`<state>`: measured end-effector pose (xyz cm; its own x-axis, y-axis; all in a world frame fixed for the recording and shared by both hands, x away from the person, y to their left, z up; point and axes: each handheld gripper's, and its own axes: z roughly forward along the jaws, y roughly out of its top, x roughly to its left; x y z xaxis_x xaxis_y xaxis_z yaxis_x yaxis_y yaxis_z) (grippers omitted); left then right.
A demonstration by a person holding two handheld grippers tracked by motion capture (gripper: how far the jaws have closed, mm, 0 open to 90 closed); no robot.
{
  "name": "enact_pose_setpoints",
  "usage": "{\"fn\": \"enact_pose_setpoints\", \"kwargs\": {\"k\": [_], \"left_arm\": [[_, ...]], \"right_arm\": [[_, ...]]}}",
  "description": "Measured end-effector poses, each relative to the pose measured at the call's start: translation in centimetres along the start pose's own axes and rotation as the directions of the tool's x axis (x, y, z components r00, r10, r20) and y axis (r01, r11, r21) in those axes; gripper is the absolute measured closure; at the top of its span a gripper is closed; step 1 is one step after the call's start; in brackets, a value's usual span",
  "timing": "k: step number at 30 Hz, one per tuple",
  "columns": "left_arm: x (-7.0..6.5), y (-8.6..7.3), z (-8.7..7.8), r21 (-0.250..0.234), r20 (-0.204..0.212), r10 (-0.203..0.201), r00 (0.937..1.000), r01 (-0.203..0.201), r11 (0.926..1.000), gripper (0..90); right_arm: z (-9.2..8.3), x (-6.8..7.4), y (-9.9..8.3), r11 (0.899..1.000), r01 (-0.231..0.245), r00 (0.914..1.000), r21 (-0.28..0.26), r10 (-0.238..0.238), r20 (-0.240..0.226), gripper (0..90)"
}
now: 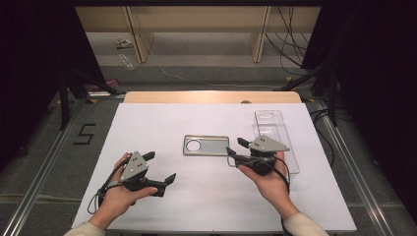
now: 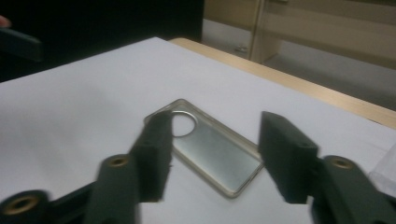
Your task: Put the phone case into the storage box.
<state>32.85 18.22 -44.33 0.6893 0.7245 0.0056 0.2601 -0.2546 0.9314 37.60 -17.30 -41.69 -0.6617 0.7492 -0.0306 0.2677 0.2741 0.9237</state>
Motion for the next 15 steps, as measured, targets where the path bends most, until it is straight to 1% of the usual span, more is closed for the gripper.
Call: {"fn": "enact_pose_setpoints", "kwargs": {"k": [1, 2, 3, 4, 7, 9, 14, 15], "left_arm": [[0.0, 0.0, 0.0, -0.002, -0.001, -0.001, 1.0, 0.001, 1.0, 0.4], [0.0, 0.0, 0.0, 0.0, 0.001, -0.001, 1.0, 0.001, 1.0, 0.5], [0.0, 0.0, 0.0, 0.0, 0.003, 0.0, 1.0, 0.0, 1.0, 0.5], [-0.1, 0.0, 0.0, 0.001, 0.005, -0.004, 1.0, 0.004, 1.0, 0.8], [0.0, 0.0, 0.1, -0.005, 0.008, -0.009, 0.9999, 0.009, 0.9999, 1.2], [0.0, 0.0, 0.1, -0.004, 0.008, -0.005, 0.9999, 0.005, 1.0, 1.3], [0.1, 0.0, 0.0, -0.002, 0.002, -0.01, 0.9999, 0.01, 0.9999, 1.3], [0.1, 0.0, 0.0, -0.002, 0.002, -0.01, 0.9999, 0.01, 0.9999, 1.3]], "right_arm": [[1.3, -0.1, 0.5, 0.999, -0.019, 0.9997, 0.034, 0.018, 0.015, 64.6], [1.7, -0.2, 0.6, 0.998, -0.026, 0.9994, 0.048, 0.025, 0.024, 69.1], [1.7, -0.2, 0.6, 0.998, -0.026, 0.9994, 0.048, 0.025, 0.024, 69.1], [3.0, -0.4, 0.9, 0.997, -0.036, 0.999, 0.074, 0.034, 0.03, 77.1], [4.5, -0.7, 1.2, 0.991, -0.042, 0.9979, 0.125, 0.036, 0.054, 86.2], [5.4, -0.9, 1.5, 0.987, -0.036, 0.9974, 0.157, 0.026, 0.068, 89.7], [7.2, -1.6, 2.1, 0.976, -0.057, 0.9944, 0.209, 0.037, 0.099, 90.0], [7.2, -1.6, 2.1, 0.976, -0.057, 0.9944, 0.209, 0.037, 0.099, 90.0]]}}
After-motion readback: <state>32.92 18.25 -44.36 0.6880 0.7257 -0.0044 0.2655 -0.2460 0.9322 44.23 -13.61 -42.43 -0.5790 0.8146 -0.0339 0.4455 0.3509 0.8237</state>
